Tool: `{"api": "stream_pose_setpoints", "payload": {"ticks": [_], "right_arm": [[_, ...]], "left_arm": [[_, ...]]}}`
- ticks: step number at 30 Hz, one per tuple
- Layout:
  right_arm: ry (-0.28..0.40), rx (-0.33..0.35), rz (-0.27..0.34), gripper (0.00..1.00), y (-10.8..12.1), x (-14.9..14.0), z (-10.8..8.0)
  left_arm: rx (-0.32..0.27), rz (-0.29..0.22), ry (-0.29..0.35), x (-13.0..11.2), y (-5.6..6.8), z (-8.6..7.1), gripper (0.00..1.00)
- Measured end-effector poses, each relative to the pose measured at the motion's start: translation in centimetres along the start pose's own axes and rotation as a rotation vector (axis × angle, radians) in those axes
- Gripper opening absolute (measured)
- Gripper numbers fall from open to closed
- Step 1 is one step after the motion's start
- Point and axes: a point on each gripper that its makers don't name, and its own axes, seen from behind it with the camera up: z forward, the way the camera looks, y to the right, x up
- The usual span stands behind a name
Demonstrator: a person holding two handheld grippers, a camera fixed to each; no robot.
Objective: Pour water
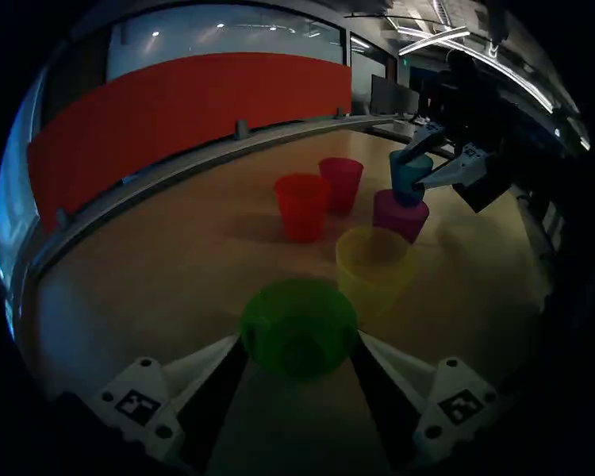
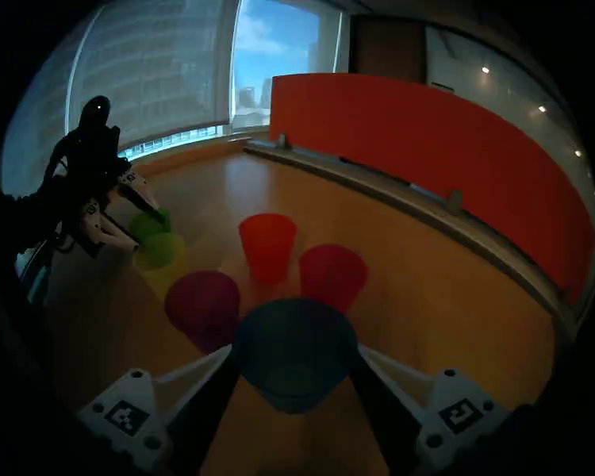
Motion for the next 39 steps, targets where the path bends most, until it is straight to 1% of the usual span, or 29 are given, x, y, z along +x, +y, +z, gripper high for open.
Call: {"api": "stream_pose_setpoints", "payload": {"ticks": [3,9,18,24,33,35,37,39], "right_arm": [[-0.005,0.005,0.006,0.91,-0.2,-0.3,0.2],[-0.017,0.008,0.017,0.91,-0.4,-1.1,0.6],[-0.039,0.015,0.023,0.91,-1.1,-2.9,1.0],[-0.038,0.016,0.030,0.91,-1.3,-3.4,1.0],[-0.048,0.011,0.027,0.91,-1.3,-4.0,1.0],[-0.058,0.011,0.023,0.94,-1.3,-4.3,1.0],[-0.064,0.010,0.018,1.00,-1.4,-4.5,1.0],[-0.068,0.009,0.012,1.00,-1.5,-4.7,0.9]], "left_arm": [[-0.007,-0.008,0.003,0.0,0.0,0.0,0.85],[-0.011,-0.007,0.003,-0.1,0.0,0.0,0.85],[-0.013,-0.007,0.002,-0.1,0.1,0.0,0.86],[-0.022,-0.015,-0.002,-0.2,0.1,0.1,0.86],[-0.020,0.002,-0.025,-1.0,0.3,0.3,0.86],[-0.022,0.002,-0.031,-1.2,0.4,0.4,0.86],[-0.025,0.000,-0.035,-1.3,0.5,0.4,0.86],[-0.028,-0.004,-0.040,-1.4,0.5,0.3,0.86]]}}
